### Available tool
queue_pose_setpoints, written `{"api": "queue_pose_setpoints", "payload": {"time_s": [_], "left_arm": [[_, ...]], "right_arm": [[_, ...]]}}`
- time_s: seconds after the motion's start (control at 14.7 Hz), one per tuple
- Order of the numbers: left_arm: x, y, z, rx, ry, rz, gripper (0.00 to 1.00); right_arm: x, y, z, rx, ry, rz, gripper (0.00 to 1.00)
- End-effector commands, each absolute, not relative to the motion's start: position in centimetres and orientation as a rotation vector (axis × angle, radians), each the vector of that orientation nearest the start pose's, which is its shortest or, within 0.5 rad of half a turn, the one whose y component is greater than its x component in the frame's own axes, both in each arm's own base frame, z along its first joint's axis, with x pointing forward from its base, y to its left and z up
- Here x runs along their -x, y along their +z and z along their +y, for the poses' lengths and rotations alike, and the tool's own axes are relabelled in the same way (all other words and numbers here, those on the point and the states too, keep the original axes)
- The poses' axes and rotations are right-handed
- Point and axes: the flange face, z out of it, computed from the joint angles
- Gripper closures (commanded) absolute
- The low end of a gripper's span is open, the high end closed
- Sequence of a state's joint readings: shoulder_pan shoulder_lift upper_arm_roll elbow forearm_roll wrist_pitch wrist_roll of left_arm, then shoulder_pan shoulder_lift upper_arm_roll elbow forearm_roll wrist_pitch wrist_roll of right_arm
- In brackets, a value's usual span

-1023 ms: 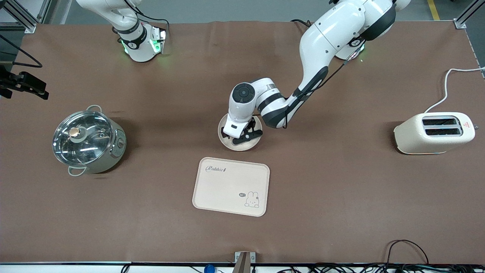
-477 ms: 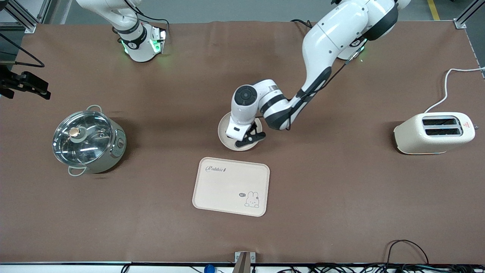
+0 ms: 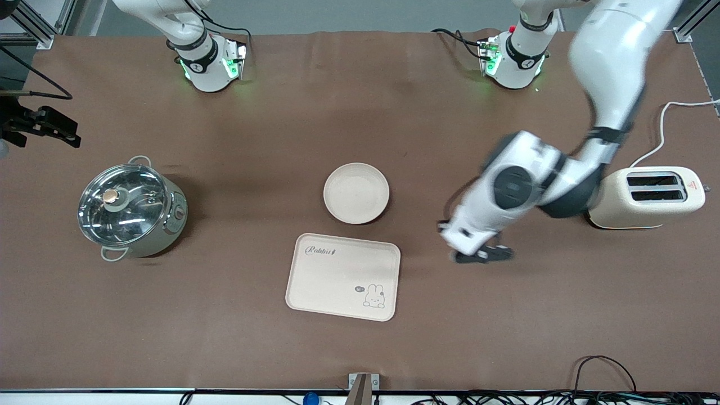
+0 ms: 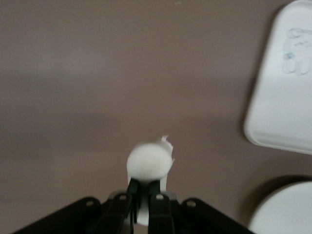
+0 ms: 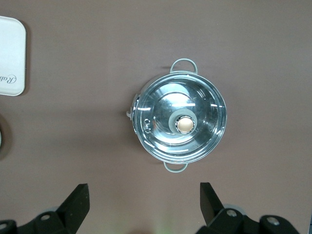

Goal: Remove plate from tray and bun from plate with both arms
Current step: 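Carry the bun with the left gripper toward the toaster, then lower the bun onto the table and open the left gripper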

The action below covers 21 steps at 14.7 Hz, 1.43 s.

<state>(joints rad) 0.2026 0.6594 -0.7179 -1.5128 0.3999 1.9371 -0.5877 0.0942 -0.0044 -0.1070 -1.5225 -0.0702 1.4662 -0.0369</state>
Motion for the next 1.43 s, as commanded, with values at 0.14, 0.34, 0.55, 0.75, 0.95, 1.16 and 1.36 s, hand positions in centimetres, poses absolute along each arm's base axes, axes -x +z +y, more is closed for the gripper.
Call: {"api": "queue_pose_setpoints", "payload": {"time_s": [0.14, 0.34, 0.55, 0.75, 0.95, 1.16, 1.36], "left_arm": [[-63.6, 26.2, -15.9, 3.183, 0.106, 0.147, 0.98], [-62.3, 22.4, -13.1, 3.228, -0.020, 0.148, 0.84], [-62.5, 22.7, -12.8, 3.221, -0.029, 0.155, 0.00], [-62.9, 23.5, -12.7, 3.218, -0.055, 0.145, 0.00], [-64.8, 26.0, -11.6, 3.180, -0.030, 0.132, 0.00], [-66.1, 29.8, -12.4, 3.162, 0.009, 0.127, 0.00], [-66.9, 34.6, -13.4, 3.163, 0.041, 0.125, 0.00]], "right_arm": [[-54.0, 64.1, -2.2, 3.201, 0.090, -0.024, 0.00], [-54.1, 64.8, -2.2, 3.201, 0.060, -0.024, 0.00], [-52.9, 65.9, -2.2, 3.182, 0.108, -0.024, 0.00], [-53.1, 67.0, -2.7, 3.165, 0.070, -0.003, 0.00], [-53.0, 66.4, -2.7, 3.141, 0.102, 0.006, 0.00], [-53.1, 65.2, -3.3, 3.137, 0.128, 0.018, 0.00], [-52.8, 63.6, -3.6, 3.128, 0.100, 0.026, 0.00]]}}
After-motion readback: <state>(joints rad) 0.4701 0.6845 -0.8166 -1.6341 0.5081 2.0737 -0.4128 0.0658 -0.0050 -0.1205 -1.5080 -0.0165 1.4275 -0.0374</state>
